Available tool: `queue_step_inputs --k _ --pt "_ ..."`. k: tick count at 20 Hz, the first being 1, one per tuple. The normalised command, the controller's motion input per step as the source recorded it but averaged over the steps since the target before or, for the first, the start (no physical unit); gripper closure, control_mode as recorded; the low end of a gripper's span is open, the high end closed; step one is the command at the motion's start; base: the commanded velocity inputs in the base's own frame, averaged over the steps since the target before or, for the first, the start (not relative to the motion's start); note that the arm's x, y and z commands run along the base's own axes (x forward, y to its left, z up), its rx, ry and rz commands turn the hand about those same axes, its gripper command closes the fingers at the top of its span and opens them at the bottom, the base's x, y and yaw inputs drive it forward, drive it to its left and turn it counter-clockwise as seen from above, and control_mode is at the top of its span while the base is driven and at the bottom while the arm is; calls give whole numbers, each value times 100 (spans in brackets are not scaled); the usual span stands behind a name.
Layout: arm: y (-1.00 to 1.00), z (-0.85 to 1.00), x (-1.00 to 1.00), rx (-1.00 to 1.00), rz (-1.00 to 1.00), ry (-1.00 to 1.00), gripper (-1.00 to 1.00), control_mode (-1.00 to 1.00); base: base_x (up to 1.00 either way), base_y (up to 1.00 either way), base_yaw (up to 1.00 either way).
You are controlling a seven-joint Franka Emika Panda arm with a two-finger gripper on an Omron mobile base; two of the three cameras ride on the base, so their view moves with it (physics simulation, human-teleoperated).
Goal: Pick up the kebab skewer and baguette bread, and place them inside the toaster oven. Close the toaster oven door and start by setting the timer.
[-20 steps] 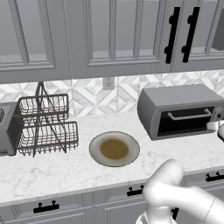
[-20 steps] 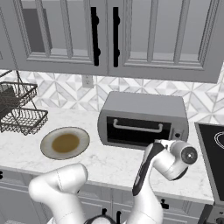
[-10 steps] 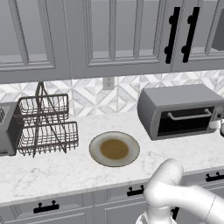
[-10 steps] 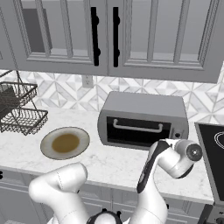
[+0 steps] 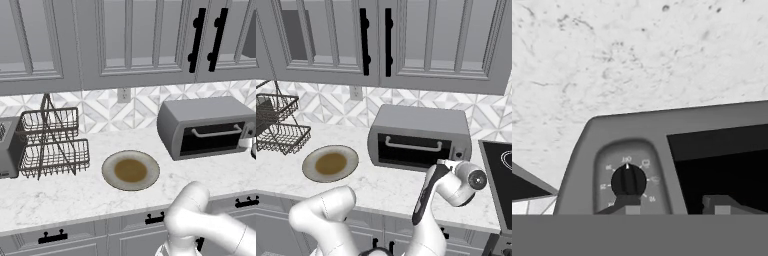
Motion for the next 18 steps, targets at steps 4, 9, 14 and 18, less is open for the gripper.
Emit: queue_step_inputs --k 4,9,14,18 --pt "-35 -6 15 3 4 18 -100 -100 0 0 0" --pt "-45 7 2 38 -17 42 -100 -100 0 0 0" --pt "-45 -1 0 48 -17 24 -100 -100 0 0 0" --pt "-9 -29 -2 44 -19 19 -100 -100 0 0 0"
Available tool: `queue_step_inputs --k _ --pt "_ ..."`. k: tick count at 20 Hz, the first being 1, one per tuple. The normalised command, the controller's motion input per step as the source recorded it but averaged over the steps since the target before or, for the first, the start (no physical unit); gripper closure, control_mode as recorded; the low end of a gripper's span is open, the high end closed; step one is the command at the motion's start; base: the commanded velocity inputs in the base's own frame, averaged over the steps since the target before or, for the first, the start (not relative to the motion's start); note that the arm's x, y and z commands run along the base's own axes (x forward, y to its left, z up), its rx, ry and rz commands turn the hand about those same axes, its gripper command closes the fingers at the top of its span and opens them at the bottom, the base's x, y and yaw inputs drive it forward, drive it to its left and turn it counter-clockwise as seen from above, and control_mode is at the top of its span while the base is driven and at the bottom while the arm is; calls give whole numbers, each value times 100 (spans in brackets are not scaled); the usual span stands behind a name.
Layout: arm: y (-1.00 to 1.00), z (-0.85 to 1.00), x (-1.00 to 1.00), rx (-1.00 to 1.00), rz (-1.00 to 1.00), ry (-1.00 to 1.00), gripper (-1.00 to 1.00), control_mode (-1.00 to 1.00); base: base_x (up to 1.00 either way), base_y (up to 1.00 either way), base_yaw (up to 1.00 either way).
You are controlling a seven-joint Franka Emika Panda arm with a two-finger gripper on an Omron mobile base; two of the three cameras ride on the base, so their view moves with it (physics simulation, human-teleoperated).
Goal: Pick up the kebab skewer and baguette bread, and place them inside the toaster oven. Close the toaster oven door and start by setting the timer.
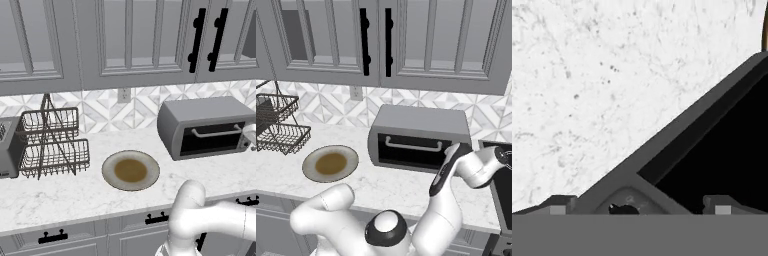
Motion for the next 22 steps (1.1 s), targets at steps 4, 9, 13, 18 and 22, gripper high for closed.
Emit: queue_step_inputs --k 4,9,13,18,22 --pt "-38 -37 -18 40 -8 6 -100 -100 0 0 0" --pt "-15 -32 -37 25 -10 0 -100 -100 0 0 0" --pt "-17 -54 -28 22 -53 0 -100 -100 0 0 0" --pt "-6 -34 19 26 -54 0 -100 -100 0 0 0" --pt "-7 -1 41 31 -39 1 -100 -100 0 0 0"
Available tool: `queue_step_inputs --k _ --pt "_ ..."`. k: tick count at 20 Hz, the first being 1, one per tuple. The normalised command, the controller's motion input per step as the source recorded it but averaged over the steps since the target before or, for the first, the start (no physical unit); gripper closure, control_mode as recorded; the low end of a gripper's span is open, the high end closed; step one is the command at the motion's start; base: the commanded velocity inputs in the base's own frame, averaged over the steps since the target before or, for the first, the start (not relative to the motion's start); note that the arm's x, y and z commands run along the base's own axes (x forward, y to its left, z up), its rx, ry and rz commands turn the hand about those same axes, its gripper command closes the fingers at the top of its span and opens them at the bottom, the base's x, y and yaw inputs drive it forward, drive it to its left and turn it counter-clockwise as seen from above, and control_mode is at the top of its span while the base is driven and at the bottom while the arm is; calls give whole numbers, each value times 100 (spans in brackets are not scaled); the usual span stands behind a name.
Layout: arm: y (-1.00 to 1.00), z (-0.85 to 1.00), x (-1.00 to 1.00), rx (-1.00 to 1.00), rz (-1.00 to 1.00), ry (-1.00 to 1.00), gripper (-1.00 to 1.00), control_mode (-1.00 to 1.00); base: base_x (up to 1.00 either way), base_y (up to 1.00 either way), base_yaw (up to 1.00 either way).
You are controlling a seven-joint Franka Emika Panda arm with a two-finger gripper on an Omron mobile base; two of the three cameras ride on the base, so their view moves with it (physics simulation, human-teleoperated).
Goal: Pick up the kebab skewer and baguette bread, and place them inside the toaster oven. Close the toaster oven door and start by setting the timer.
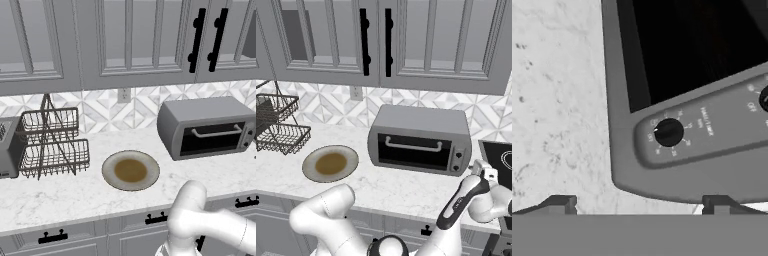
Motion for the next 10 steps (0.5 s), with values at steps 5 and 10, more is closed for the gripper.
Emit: queue_step_inputs --k 5,10 --pt "-8 0 13 32 -26 7 -100 -100 0 0 0" --pt "-6 0 7 38 -13 14 -100 -100 0 0 0"
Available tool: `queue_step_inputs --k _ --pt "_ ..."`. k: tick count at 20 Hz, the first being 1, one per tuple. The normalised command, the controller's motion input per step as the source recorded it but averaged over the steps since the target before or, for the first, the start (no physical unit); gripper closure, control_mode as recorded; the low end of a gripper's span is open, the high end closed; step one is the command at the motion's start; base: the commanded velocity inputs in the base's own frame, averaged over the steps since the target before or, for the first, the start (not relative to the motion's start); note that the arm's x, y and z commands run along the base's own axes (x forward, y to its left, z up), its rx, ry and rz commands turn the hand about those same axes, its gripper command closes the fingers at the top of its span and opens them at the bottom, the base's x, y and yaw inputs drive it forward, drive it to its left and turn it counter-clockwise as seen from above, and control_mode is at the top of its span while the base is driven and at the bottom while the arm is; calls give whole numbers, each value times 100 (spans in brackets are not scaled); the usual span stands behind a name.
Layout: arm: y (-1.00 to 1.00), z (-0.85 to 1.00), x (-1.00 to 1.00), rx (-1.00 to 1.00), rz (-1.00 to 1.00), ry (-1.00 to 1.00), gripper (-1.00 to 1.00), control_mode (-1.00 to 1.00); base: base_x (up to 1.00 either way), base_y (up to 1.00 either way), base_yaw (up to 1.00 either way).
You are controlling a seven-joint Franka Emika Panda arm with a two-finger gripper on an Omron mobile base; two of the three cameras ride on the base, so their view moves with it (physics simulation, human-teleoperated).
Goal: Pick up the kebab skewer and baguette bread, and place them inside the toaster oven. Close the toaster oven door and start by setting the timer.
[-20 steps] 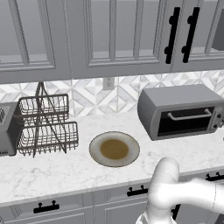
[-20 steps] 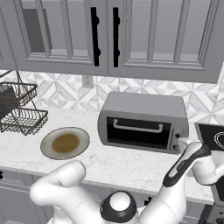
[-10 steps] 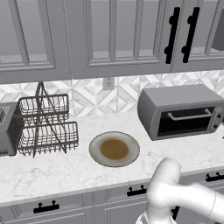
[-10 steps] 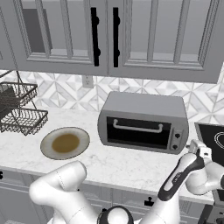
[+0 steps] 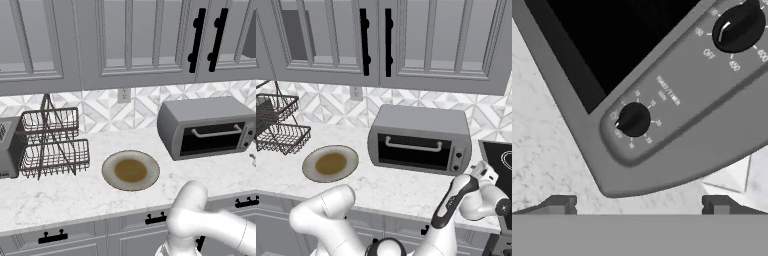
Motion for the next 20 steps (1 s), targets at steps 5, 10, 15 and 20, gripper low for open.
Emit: queue_step_inputs --k 5,10,15,20 --pt "-2 0 1 40 -6 7 -100 -100 0 0 0" --pt "0 0 3 34 -14 0 -100 -100 0 0 0" --pt "5 0 5 27 -19 0 -100 -100 0 0 0" --pt "15 0 3 19 -21 0 -100 -100 0 0 0"
